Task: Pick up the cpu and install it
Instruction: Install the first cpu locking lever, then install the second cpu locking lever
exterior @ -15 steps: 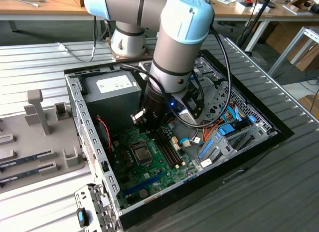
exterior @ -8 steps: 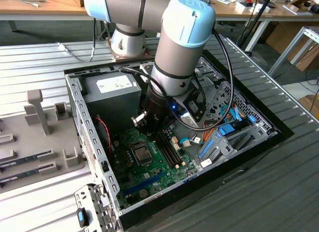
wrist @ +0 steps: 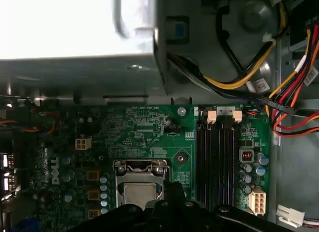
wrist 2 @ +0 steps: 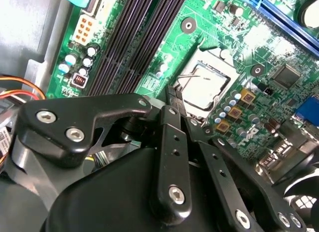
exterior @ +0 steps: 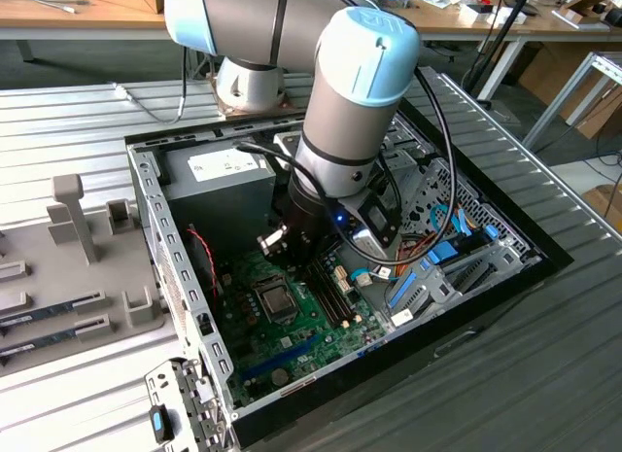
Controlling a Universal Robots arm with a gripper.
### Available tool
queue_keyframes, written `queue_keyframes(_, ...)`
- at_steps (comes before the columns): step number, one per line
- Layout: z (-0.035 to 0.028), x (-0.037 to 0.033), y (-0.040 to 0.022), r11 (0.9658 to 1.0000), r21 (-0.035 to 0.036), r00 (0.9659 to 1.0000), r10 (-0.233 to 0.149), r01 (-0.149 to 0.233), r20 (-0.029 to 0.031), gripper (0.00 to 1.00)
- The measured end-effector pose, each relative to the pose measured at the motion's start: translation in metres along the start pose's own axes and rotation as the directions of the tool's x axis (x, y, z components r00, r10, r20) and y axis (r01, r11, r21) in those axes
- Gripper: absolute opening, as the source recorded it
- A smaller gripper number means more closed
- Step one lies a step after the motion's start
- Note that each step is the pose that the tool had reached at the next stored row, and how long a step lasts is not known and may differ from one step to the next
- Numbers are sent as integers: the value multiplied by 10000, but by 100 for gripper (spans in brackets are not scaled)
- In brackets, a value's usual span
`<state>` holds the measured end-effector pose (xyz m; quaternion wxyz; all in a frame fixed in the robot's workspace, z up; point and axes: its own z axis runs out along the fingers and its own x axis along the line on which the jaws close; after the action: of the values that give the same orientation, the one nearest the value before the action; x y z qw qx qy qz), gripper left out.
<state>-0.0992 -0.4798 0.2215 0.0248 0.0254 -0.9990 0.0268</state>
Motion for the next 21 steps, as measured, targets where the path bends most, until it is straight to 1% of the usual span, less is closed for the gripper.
queue_keyframes(2,9,0,-7,10000,-1,10000,0,0,0,11)
queue_keyframes(4,28,0,-38,10000,-7,10000,0,0,2,11)
queue_keyframes(7,57,0,-62,10000,-2,10000,-1,1,0,11)
queue_keyframes(9,87,0,-85,10000,-2,10000,0,0,0,11)
queue_keyframes(14,116,-1,-115,10000,-5,10000,-2,2,1,11)
queue_keyframes(21,153,4,-218,10000,-5,10000,-7,7,2,11)
